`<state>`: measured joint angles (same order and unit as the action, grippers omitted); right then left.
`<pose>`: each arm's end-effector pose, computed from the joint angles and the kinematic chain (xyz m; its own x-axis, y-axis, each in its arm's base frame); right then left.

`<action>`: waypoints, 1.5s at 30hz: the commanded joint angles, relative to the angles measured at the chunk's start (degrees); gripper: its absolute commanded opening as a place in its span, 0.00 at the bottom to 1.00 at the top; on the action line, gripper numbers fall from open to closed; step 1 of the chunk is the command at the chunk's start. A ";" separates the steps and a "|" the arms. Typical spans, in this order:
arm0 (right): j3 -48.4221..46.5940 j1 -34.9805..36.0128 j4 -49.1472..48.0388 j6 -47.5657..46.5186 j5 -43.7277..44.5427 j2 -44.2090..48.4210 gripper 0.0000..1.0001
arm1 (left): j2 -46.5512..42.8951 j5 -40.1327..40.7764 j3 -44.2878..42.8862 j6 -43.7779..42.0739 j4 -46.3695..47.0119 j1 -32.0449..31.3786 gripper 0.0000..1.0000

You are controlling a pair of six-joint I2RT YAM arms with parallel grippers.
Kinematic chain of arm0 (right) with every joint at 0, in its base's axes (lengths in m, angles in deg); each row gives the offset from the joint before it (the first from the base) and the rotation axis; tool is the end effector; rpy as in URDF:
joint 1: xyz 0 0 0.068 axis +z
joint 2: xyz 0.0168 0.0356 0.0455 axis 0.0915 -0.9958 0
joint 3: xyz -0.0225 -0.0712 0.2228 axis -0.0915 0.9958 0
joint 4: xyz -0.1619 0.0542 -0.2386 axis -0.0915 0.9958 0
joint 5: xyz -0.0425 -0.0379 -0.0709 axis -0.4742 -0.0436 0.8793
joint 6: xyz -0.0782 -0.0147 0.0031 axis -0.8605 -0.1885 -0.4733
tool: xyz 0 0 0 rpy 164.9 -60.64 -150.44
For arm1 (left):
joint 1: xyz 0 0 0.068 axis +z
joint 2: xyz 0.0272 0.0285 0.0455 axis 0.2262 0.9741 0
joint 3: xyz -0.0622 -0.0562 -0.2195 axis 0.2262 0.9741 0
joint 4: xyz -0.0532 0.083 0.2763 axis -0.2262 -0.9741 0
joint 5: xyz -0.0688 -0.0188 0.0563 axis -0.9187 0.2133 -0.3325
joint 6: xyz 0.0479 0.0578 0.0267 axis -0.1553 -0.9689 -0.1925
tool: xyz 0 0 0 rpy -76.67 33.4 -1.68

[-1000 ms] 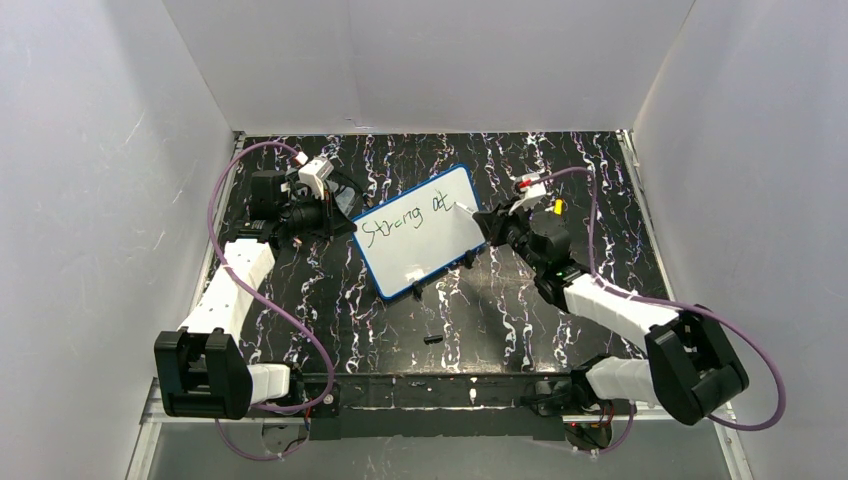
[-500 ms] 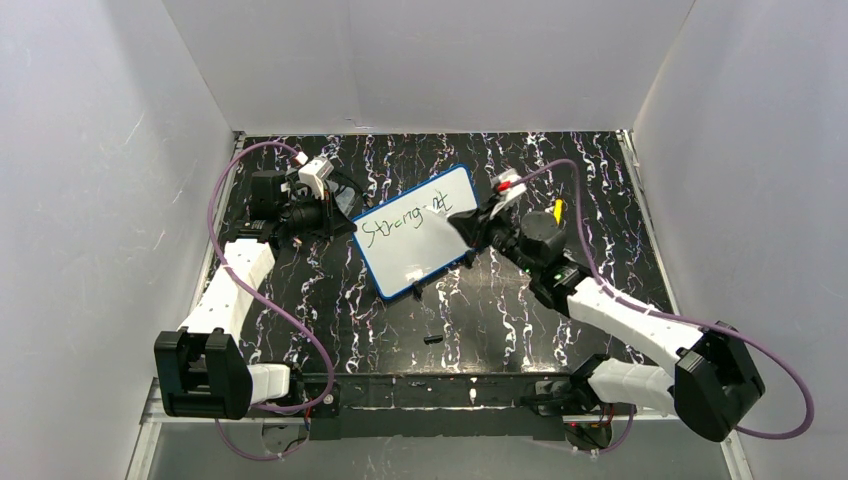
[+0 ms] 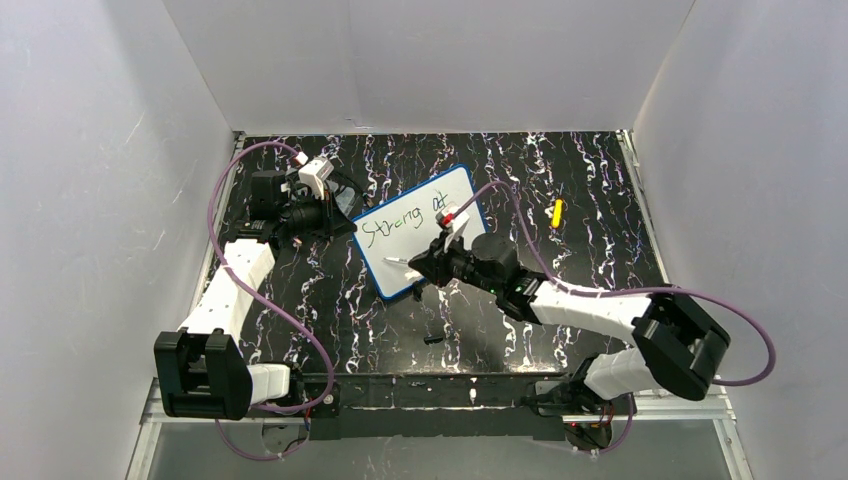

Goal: Write a sentence on the whiteboard

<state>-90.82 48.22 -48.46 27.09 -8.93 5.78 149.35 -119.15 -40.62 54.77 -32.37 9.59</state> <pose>0.2149 0.2955 0.1884 -0.2851 0.0600 -0.9566 -0.7826 0.5616 0.2685 0.3373 -0.0655 0.2388 -0.5331 0.0214 -0.8458 0.5946 0.7206 -0.3565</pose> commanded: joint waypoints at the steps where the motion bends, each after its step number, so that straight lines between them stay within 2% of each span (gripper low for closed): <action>1: -2.16 1.25 -5.44 0.71 -0.40 -2.04 0.01 | -2.13 -0.07 -0.17 -0.60 -0.77 -0.13 0.00; 17: -3.22 1.81 -6.34 0.97 2.00 -7.28 0.01 | -2.04 -0.03 -0.26 -0.58 -0.77 -0.12 0.00; 36: -1.24 1.81 -3.59 0.12 7.71 -4.27 0.01 | -2.22 -0.03 -0.26 -0.58 -0.77 -0.12 0.00; 45: -2.51 1.80 -6.53 0.42 6.47 -5.76 0.01 | -2.22 0.02 -0.26 -0.58 -0.77 -0.12 0.00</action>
<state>-91.61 50.34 -51.93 28.25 -4.47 0.01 149.35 -118.87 -40.62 54.77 -32.37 9.59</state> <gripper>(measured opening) 0.203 0.107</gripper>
